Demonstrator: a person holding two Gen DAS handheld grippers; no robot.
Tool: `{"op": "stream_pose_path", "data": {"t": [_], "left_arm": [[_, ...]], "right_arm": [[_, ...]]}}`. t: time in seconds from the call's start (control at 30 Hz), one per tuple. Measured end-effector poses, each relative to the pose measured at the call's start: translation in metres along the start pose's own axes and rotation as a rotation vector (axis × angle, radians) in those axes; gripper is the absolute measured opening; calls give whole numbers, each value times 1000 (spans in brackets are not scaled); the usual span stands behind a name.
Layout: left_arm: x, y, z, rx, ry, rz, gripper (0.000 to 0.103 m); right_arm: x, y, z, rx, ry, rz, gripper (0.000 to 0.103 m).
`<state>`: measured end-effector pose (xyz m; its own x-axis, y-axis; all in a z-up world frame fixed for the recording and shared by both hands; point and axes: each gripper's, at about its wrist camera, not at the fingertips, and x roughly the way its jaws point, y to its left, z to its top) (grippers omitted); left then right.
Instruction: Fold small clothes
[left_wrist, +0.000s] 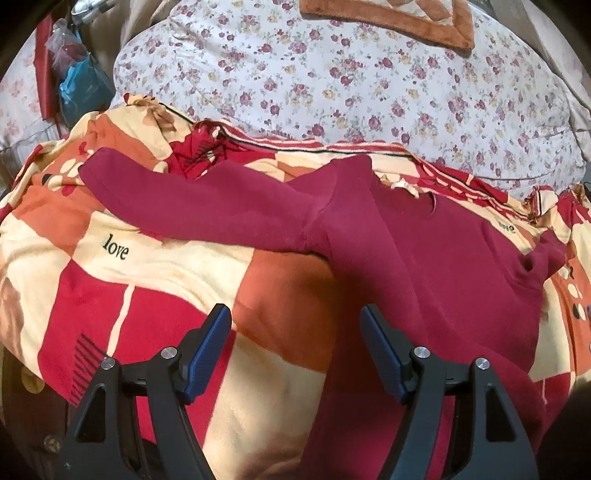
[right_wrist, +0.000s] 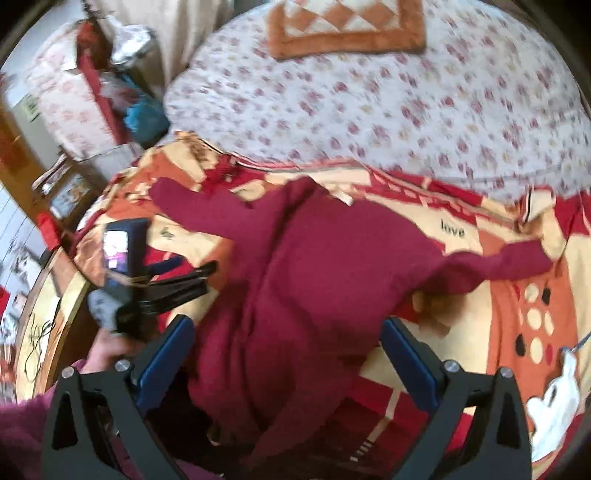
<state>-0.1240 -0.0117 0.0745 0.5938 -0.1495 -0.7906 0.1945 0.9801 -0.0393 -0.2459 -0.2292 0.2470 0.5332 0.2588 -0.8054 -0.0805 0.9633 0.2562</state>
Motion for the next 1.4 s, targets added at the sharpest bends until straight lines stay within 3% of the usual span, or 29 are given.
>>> {"op": "stream_pose_path", "data": {"t": [0.33, 0.47, 0.8, 1.0, 1.17, 1.3, 1.4], "left_arm": [[-18, -16, -1, -6, -12, -40, 54], [-32, -21, 0, 1, -22, -52, 54], [-67, -36, 6, 10, -54, -81, 54], [-88, -41, 11, 27, -96, -76, 54], [-89, -38, 11, 26, -92, -70, 54], [-79, -31, 7, 33, -80, -42, 54], [-65, -22, 6, 24, -64, -36, 54]], "right_arm": [[-69, 1, -9, 42, -45, 25, 103], [-83, 4, -15, 78, -24, 90, 103], [-130, 27, -40, 9, -57, 93, 103], [-155, 29, -43, -10, -131, 116, 103], [-128, 29, -34, -19, -179, 113, 103], [-82, 31, -20, -46, -221, 45, 103], [-37, 23, -5, -38, -227, -62, 103]]}}
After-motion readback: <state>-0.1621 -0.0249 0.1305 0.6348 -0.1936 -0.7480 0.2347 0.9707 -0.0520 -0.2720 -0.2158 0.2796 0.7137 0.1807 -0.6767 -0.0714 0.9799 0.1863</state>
